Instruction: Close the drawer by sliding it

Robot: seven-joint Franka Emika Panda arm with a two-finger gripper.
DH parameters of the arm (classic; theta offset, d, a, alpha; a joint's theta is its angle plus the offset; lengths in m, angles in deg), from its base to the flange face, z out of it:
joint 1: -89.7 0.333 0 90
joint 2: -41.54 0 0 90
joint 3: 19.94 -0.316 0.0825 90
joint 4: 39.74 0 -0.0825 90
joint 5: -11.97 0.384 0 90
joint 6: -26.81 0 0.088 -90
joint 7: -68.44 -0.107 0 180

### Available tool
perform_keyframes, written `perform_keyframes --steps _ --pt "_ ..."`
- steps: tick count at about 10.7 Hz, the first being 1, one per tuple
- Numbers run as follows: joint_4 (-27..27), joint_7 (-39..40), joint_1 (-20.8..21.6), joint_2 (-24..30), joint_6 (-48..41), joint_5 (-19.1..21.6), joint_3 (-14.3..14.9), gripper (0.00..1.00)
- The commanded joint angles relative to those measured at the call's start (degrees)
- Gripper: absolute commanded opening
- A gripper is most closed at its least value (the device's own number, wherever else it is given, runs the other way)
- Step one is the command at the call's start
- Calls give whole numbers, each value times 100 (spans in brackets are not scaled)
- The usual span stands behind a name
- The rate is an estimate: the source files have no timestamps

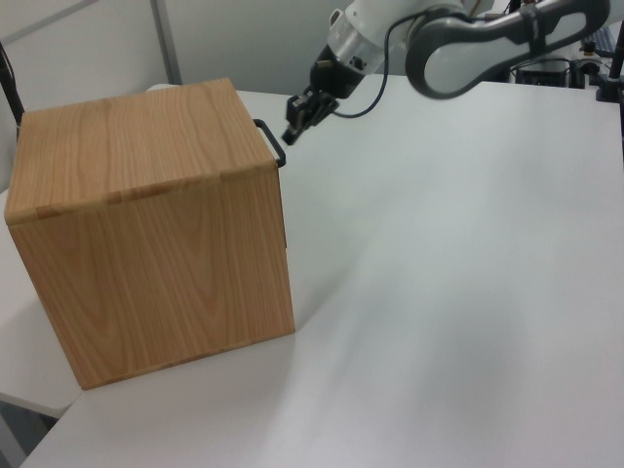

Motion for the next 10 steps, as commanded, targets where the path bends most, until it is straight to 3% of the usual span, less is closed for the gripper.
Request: perform_keyframes --steps 1,5,7,8,10 --pt "89 357 -180 737 -2210 -90 -3 0" --pt "89 1104 -488 1528 -4674 42 41 0" --pt "202 1675 -655 2029 -5475 426 190 0" --pt "412 1843 -603 2284 -5592 655 469 0" --pt "781 1845 -568 2645 -5593 780 568 4"
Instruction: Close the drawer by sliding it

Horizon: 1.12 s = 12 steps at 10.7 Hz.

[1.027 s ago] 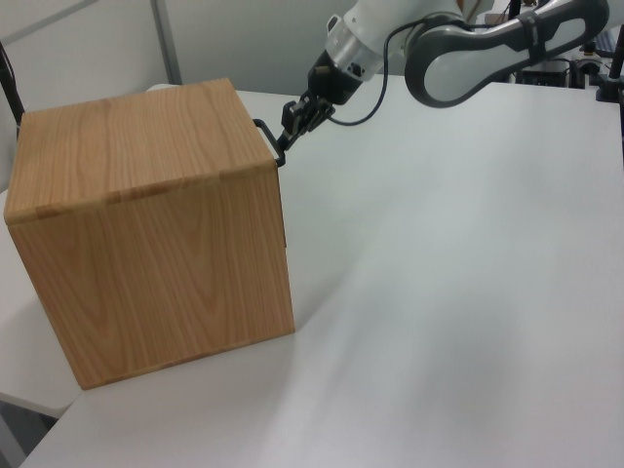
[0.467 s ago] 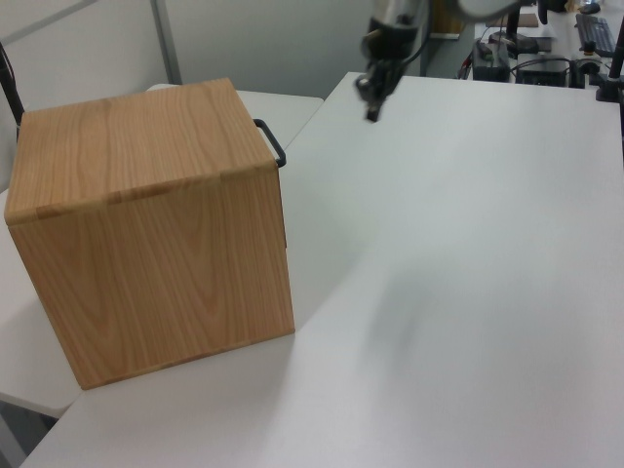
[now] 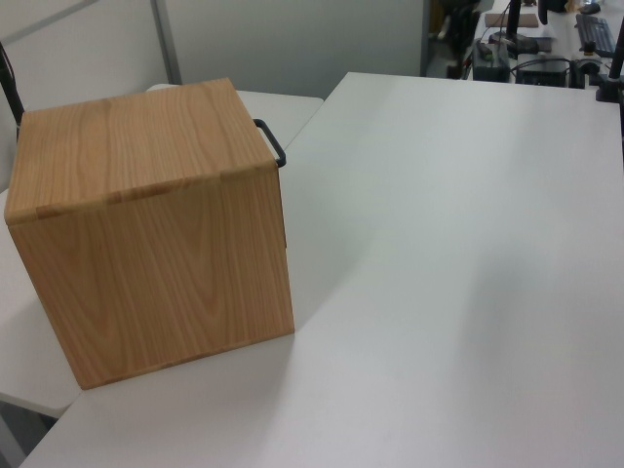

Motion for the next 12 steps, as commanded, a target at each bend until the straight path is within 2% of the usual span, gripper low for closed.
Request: perform_keyframes --steps 1,2,3,4,5,6,8,10,12 --pt "872 181 62 796 33 304 279 5" --pt "996 190 79 929 41 418 411 9" --pt "1023 216 79 957 50 428 421 21" --pt "1006 225 70 948 76 428 447 44" --pt "989 216 62 931 103 419 543 77" --pt "971 216 62 913 225 411 614 100" --pt "980 408 44 861 611 314 632 100" --pt "971 891 61 703 823 -88 632 100" --pt "910 1409 44 667 780 -134 632 100"
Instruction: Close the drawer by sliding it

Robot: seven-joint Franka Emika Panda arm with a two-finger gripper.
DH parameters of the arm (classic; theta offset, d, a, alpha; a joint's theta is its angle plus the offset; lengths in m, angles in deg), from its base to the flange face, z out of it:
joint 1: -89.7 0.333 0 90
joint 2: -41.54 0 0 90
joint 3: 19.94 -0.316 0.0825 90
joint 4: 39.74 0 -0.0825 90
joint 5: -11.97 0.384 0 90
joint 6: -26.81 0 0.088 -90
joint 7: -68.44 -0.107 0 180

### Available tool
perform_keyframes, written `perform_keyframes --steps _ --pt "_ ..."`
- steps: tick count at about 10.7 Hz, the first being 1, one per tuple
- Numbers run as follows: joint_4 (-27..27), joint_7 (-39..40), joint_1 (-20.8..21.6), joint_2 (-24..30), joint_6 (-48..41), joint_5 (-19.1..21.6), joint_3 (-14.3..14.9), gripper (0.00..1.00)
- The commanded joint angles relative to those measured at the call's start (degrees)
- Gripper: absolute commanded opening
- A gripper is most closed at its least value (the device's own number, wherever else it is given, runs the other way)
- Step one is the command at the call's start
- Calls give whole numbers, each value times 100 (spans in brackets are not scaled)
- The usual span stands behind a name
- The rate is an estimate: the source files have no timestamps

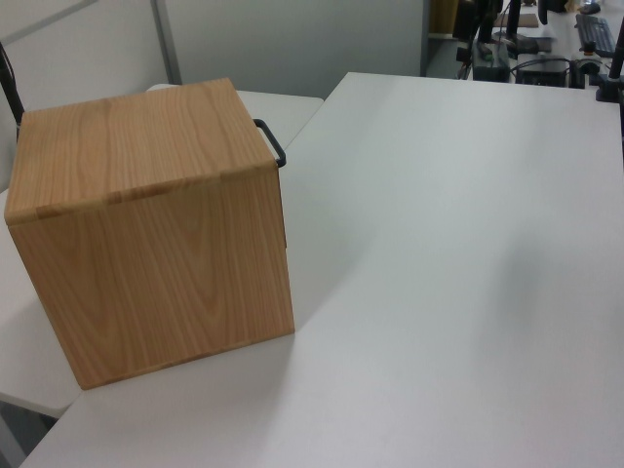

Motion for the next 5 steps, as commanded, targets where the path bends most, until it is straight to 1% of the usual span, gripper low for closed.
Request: perform_keyframes --steps 1,5 --pt "67 567 29 21 115 -59 51 100" --pt "58 637 38 3 141 -41 51 100"
